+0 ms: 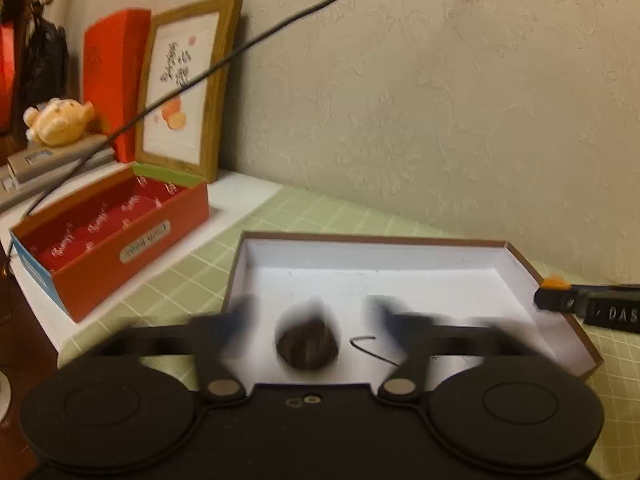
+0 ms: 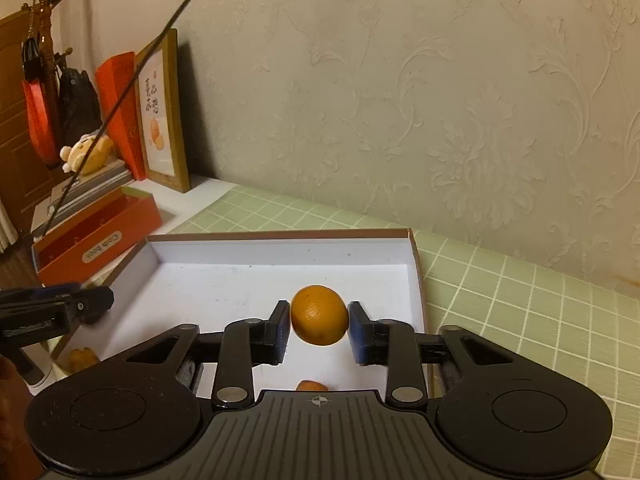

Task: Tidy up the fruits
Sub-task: 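Carry the mangosteen and orange over the white box and open both tools, then withdraw both tools from the box back toward the remaining fruits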

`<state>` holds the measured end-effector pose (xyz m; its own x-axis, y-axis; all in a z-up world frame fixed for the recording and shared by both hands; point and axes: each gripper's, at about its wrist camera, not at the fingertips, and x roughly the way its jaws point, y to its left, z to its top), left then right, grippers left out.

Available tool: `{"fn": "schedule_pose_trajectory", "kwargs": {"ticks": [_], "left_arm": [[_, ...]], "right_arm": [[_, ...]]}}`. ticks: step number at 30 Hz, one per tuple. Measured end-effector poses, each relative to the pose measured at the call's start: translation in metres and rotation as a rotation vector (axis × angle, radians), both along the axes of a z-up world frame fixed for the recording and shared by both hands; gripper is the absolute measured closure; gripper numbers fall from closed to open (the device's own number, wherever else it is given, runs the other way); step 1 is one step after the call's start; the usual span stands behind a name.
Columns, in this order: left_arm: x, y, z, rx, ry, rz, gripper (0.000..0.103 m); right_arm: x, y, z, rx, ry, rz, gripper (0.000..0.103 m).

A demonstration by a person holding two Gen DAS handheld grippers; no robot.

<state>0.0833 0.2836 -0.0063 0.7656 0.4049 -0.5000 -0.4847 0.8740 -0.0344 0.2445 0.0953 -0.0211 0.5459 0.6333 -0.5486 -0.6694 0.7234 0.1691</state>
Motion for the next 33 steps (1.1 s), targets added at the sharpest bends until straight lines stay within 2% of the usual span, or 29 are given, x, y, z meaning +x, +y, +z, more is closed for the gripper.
{"fn": "schedule_pose_trajectory", "kwargs": {"ticks": [1,3,6,26,33], "left_arm": [[-0.001,-0.004,0.0,0.048,-0.011,0.018,0.005],[0.0,-0.005,0.001,0.071,-0.004,-0.001,0.006],[0.0,0.002,0.0,0.037,-0.008,0.015,0.006],[-0.008,0.001,0.008,0.032,0.0,-0.006,0.006],[-0.033,-0.008,0.022,-0.028,-0.019,-0.01,0.006]], "right_arm": [[-0.001,-0.001,-0.001,0.001,-0.012,-0.022,0.0],[-0.005,-0.008,-0.001,0.051,-0.05,-0.045,0.0],[-0.002,-0.009,0.001,0.063,-0.03,-0.051,0.0],[-0.012,-0.002,0.002,0.043,-0.029,-0.005,0.0],[-0.027,-0.025,0.019,0.034,-0.051,0.007,0.0]]}}
